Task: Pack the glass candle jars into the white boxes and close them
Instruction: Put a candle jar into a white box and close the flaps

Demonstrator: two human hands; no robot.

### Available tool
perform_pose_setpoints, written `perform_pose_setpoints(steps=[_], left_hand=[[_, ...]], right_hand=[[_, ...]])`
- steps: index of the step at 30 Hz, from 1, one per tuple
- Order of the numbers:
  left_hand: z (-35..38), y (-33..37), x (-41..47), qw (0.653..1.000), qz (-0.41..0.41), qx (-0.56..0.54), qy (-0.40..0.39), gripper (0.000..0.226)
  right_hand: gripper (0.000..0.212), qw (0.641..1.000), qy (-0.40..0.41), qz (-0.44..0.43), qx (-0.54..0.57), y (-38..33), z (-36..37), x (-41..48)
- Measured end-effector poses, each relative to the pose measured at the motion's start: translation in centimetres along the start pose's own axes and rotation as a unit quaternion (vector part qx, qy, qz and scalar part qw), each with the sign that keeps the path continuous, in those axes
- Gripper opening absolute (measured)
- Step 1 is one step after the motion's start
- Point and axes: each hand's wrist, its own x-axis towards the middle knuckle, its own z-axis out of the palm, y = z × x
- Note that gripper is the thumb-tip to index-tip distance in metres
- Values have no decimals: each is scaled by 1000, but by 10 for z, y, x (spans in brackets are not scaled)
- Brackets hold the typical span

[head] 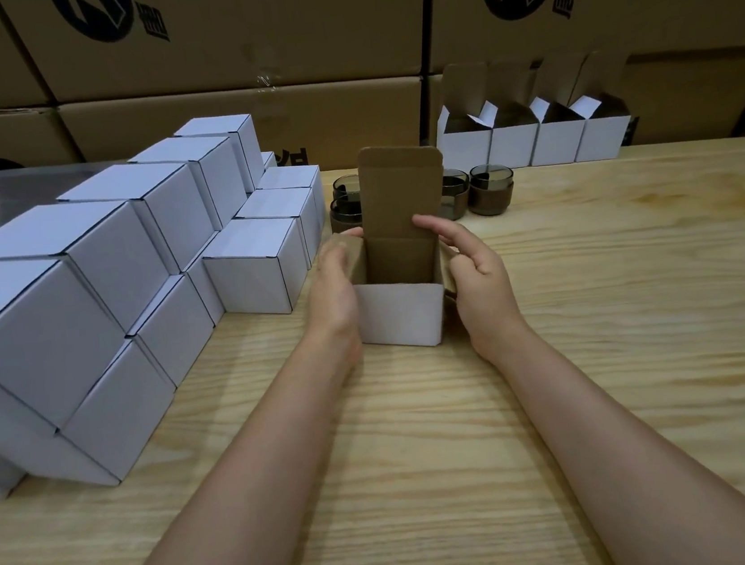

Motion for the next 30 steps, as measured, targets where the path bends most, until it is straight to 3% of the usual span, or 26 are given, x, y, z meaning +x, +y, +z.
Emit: perform_pose_setpoints(steps=[6,17,24,30], left_hand=[[-1,-2,-5,999,42,-9,9,32],[-2,-8,-12,994,72,-66,-42,26],[-4,-12,-10,995,77,-41,-57,37],[-5,-15,-10,994,94,-27,-49,42]], right_hand=[[36,999,-31,15,2,-8,-8,1],[41,987,-55,144,54,-12,-11,8],[46,997,-24,64,40,-11,-9,3],[37,995,-76,66,-17,-8,-6,1]])
